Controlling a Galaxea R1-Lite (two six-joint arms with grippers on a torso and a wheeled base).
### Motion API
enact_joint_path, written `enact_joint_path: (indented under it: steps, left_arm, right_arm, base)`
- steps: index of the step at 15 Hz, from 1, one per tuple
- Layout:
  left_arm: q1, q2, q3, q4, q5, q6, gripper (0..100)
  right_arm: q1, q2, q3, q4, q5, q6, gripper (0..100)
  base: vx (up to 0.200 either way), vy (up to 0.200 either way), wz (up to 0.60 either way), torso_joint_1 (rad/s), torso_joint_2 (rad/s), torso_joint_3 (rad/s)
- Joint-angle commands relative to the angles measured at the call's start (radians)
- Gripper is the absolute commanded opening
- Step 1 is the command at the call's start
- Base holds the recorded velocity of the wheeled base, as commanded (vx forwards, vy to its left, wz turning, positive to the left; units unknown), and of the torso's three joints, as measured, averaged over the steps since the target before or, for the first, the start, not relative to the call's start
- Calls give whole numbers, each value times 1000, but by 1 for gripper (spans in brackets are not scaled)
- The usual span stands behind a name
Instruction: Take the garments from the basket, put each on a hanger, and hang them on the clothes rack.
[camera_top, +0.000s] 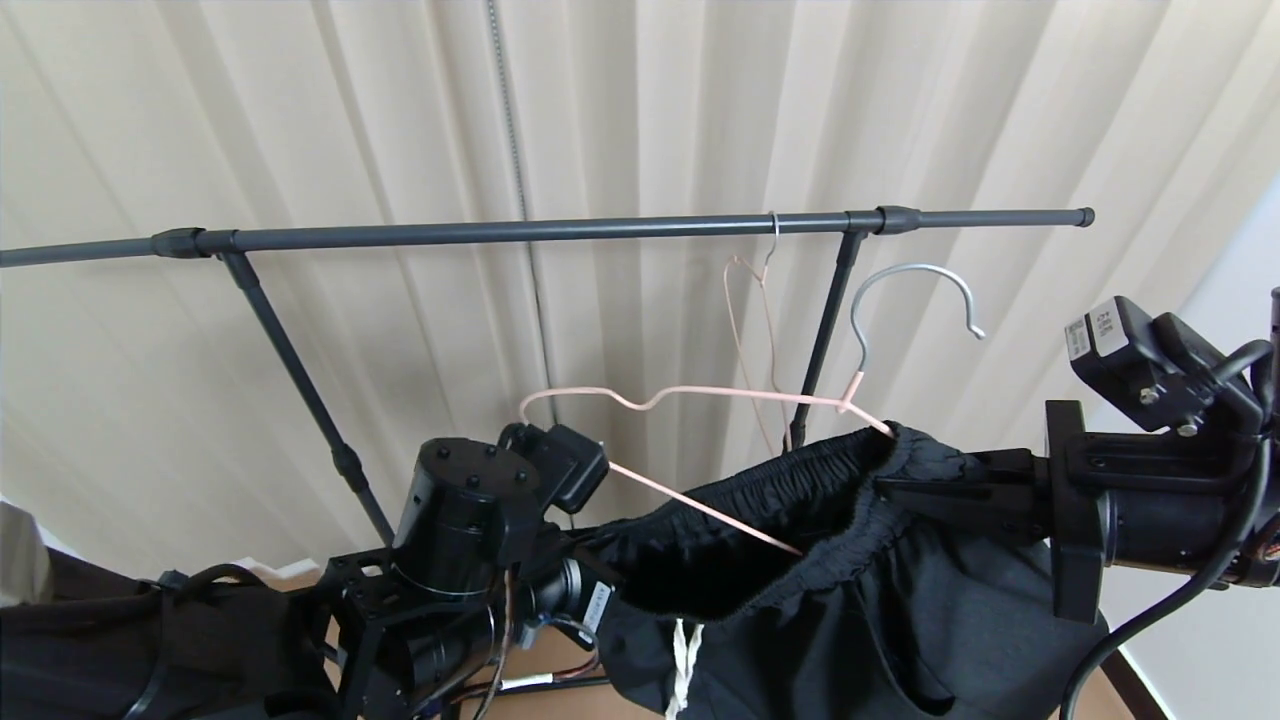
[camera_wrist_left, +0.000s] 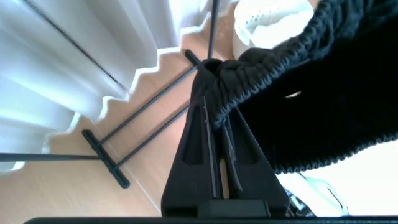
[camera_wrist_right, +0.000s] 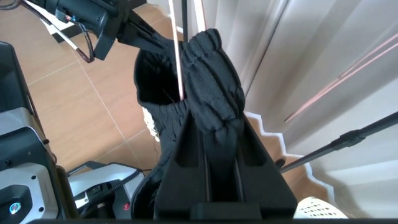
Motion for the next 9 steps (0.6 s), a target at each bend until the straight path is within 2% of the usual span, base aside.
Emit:
enact_joint_path:
  steps: [1,9]
  left_arm:
    - [35,-13,14,-11,3,-2,0]
    - [149,-56,-2,-11,0,-6,0]
  right_arm:
    - [-1,2,0,0,0,-1,0]
    - [-39,22,12,-1,3,-5,0]
  base:
    - [0,0,0,0,0,0]
    - [0,0,0,0,0,0]
